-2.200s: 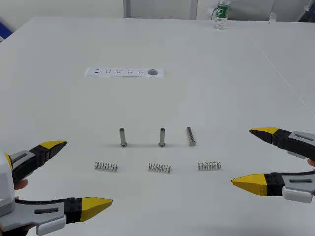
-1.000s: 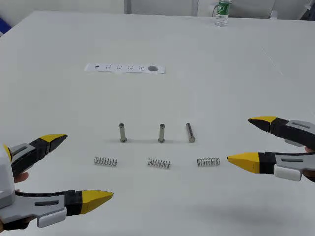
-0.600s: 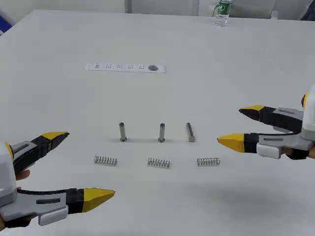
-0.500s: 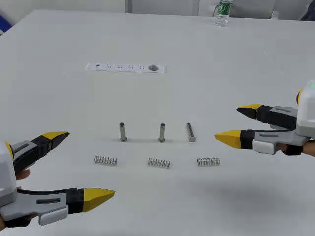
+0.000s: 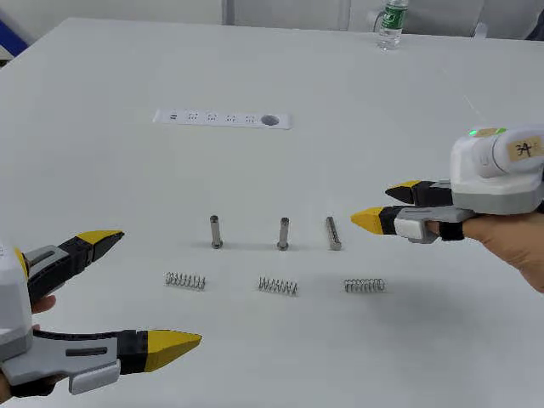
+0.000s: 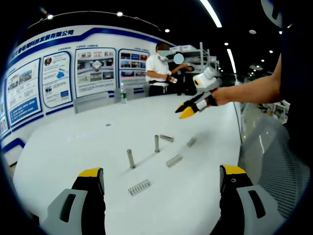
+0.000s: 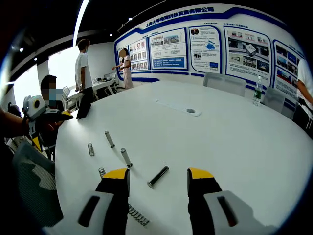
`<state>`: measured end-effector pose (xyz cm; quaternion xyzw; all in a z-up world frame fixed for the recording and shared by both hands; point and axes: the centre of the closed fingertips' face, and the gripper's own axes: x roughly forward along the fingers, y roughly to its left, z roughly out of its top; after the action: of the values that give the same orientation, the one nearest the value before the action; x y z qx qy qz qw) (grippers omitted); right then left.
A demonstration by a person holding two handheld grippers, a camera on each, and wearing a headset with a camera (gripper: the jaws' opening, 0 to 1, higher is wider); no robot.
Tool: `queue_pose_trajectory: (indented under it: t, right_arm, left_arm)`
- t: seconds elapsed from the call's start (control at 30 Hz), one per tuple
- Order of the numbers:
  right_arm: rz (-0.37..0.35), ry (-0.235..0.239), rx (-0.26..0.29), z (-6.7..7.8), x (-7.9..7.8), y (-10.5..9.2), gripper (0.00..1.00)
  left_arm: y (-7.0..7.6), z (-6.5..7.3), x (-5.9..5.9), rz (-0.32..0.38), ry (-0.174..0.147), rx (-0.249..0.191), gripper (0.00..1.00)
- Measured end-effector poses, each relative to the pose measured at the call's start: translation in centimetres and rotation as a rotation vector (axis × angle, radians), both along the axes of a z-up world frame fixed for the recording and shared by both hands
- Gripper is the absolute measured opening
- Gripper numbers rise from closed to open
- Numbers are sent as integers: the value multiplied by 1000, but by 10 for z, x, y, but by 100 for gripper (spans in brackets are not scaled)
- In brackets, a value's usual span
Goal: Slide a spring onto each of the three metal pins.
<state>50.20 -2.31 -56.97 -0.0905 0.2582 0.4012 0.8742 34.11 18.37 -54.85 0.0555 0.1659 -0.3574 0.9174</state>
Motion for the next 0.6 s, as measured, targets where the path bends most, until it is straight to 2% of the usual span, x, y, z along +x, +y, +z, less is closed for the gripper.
queue_pose_trajectory:
  t: [0.33,0.53,0.6]
  right_arm:
    - [-34,50,-90,-24,13,11,42]
    - [-59,96,-105,-35,19,18,38]
    - [-59,114,-126,-41,20,20,38]
  left_arm:
    - [1,-2,-1,-1,10,2,100]
    - [1,-6,0,-7,20,9,100]
    - [0,-7,1,-8,23,10,100]
